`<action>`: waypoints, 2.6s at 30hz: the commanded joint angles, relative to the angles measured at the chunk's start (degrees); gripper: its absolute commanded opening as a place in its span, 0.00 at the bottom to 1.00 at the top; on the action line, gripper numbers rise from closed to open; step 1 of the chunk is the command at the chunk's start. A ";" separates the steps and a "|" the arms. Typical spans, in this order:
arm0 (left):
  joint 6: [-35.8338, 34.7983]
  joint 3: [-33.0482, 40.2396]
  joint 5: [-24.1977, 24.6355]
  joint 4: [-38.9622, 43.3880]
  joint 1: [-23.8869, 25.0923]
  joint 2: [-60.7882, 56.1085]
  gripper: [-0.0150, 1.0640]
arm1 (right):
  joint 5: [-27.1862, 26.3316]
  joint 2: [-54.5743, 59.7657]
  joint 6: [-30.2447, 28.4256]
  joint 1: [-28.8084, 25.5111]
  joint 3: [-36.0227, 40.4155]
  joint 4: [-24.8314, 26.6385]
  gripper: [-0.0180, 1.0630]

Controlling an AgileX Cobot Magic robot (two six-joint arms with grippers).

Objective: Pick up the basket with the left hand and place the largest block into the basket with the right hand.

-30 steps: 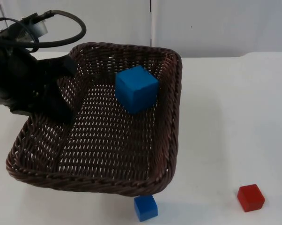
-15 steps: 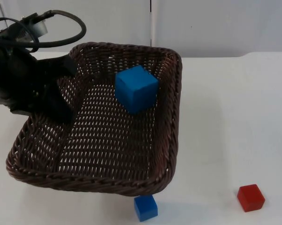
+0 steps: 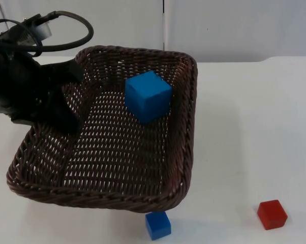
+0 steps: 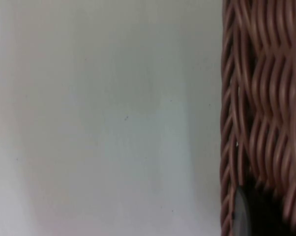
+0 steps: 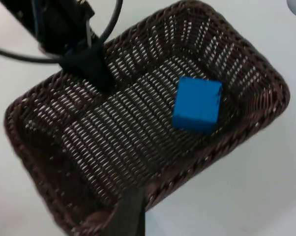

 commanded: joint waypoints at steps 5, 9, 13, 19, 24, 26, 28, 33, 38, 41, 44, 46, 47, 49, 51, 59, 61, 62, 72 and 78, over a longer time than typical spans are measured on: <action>0.18 -0.30 -3.31 -3.02 -0.21 -0.64 0.01 | -1.65 -5.40 0.34 0.09 3.19 1.32 0.86; 1.99 -2.36 -3.06 -5.63 -0.75 1.81 0.01 | -2.56 -6.58 0.34 0.09 3.19 1.35 0.86; 2.33 -7.72 -3.05 -5.75 -3.12 7.48 0.01 | -3.04 -6.88 0.34 0.09 3.19 1.46 0.86; 2.33 -16.94 -2.39 -6.98 -5.63 17.06 0.01 | -3.02 -6.88 0.61 0.09 3.19 1.59 0.86; 2.08 -26.61 -1.23 -8.19 -8.12 25.81 0.01 | -3.02 -6.88 1.57 0.09 3.19 1.60 0.86; 2.08 -28.33 -0.98 -9.00 -8.55 27.27 0.01 | -3.02 -6.88 1.85 0.09 3.19 1.60 0.86; 1.97 -32.24 -0.18 -9.59 -9.43 30.53 0.01 | -2.53 -6.88 1.83 0.09 3.19 1.60 0.86; 1.86 -38.24 3.58 -10.84 -10.12 35.32 0.02 | -2.03 -6.88 1.83 0.09 3.19 1.60 0.86; 1.71 -39.27 3.96 -13.68 -10.13 36.25 0.24 | -1.89 -6.88 1.83 0.09 3.19 1.47 0.86; 1.83 -39.61 4.04 -15.58 -10.13 36.25 0.47 | -1.89 -6.88 1.83 0.09 3.19 1.47 0.86; 2.60 -39.76 5.61 -18.53 -10.13 36.15 0.90 | -1.89 -6.88 1.83 0.09 3.19 1.47 0.86; 3.60 -39.76 6.07 -19.06 -10.13 36.15 0.99 | -1.89 -6.88 1.83 0.09 3.19 1.47 0.86; 3.73 -39.76 7.02 -19.07 -10.13 36.15 0.99 | -1.89 -6.88 1.83 0.09 3.19 1.47 0.86; 4.78 -39.76 8.95 -19.07 -10.13 36.15 0.99 | -1.89 -6.88 1.83 0.09 3.19 1.47 0.86; 5.41 -39.76 9.46 -18.82 -10.13 36.04 0.99 | -1.89 -6.88 1.83 0.09 3.19 1.47 0.86; 0.04 -39.76 7.21 -4.49 -10.01 33.99 0.99 | -1.99 -6.88 1.83 0.09 3.19 1.24 0.86; -2.20 -39.76 6.10 -0.66 -10.01 33.34 0.99 | -1.99 -6.88 1.83 0.09 3.19 1.24 0.86; -3.72 -39.76 5.58 2.51 -10.01 32.63 0.99 | -1.89 -6.88 1.83 0.09 3.19 1.24 0.86; -7.38 -39.76 6.39 10.30 -10.01 26.26 0.99 | -2.11 -6.88 1.83 0.09 3.19 1.24 0.86; -9.87 -39.66 8.84 13.78 -10.12 22.72 0.99 | -4.53 -6.88 1.83 0.09 3.19 1.24 0.86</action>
